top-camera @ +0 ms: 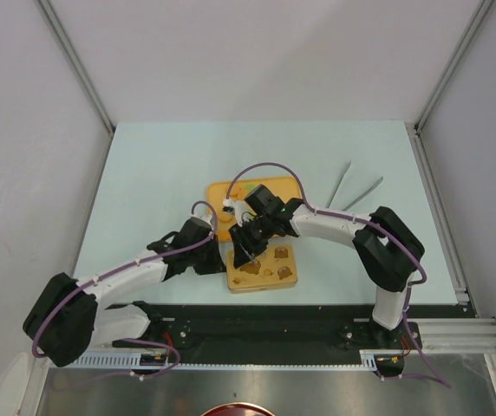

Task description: Pack the cookies

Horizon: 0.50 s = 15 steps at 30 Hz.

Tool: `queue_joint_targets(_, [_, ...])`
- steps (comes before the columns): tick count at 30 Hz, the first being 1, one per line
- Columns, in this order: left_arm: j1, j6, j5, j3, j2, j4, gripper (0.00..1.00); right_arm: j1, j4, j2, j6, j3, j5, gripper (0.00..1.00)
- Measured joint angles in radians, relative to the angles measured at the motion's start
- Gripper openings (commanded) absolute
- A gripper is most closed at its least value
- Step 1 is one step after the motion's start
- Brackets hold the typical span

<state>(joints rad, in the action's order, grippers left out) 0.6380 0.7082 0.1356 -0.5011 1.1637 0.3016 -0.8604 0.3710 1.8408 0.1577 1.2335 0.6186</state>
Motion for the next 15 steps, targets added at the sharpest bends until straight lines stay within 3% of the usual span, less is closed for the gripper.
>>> queue_joint_targets(6, [0.003, 0.002, -0.039, -0.005, -0.044, 0.047, 0.04, -0.001, 0.000, 0.000, 0.000, 0.000, 0.000, 0.39])
queue_joint_targets(15, [0.005, 0.008, -0.197, -0.086, -0.252, 0.168, 0.08, -0.001, 0.007, 0.000, -0.001, 0.006, -0.005, 0.39])
